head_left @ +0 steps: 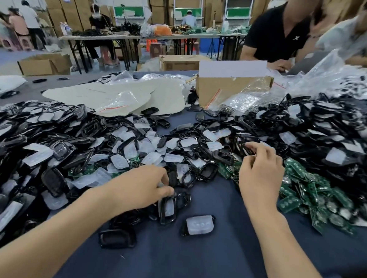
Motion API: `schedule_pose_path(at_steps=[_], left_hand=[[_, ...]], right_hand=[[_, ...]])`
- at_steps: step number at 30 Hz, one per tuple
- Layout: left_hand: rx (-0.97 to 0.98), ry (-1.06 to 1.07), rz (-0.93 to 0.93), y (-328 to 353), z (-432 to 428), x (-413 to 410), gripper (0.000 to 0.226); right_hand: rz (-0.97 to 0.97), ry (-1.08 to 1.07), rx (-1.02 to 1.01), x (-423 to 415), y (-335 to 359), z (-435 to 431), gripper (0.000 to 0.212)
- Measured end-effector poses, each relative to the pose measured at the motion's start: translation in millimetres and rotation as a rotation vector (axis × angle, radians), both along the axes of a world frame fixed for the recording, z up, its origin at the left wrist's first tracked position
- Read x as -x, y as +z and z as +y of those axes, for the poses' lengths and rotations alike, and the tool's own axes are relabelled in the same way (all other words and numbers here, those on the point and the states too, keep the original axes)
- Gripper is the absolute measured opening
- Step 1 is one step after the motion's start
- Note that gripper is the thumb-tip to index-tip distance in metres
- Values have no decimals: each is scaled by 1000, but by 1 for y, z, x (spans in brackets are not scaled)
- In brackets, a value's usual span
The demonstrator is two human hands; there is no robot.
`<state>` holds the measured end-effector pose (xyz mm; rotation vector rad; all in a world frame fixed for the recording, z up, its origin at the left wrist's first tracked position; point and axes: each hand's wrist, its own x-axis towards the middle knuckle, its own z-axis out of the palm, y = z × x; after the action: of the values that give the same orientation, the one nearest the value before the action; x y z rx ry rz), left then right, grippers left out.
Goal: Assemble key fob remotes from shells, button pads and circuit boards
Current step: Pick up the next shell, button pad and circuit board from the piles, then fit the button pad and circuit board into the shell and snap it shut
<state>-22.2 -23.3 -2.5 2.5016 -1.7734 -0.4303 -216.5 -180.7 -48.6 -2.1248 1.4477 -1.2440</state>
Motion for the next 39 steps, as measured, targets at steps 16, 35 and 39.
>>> schedule_pose_path(at_steps=[16, 35, 39], left_hand=[[245, 117, 256, -4, 1, -7, 13], [1080, 405, 957, -35, -39, -8, 22], [1146, 416, 1196, -33, -37, -9, 15]], right_hand=[[334, -124, -125, 6, -8, 2, 28], [378, 213, 101, -21, -5, 5, 30], [575, 263, -14, -31, -18, 6, 49]])
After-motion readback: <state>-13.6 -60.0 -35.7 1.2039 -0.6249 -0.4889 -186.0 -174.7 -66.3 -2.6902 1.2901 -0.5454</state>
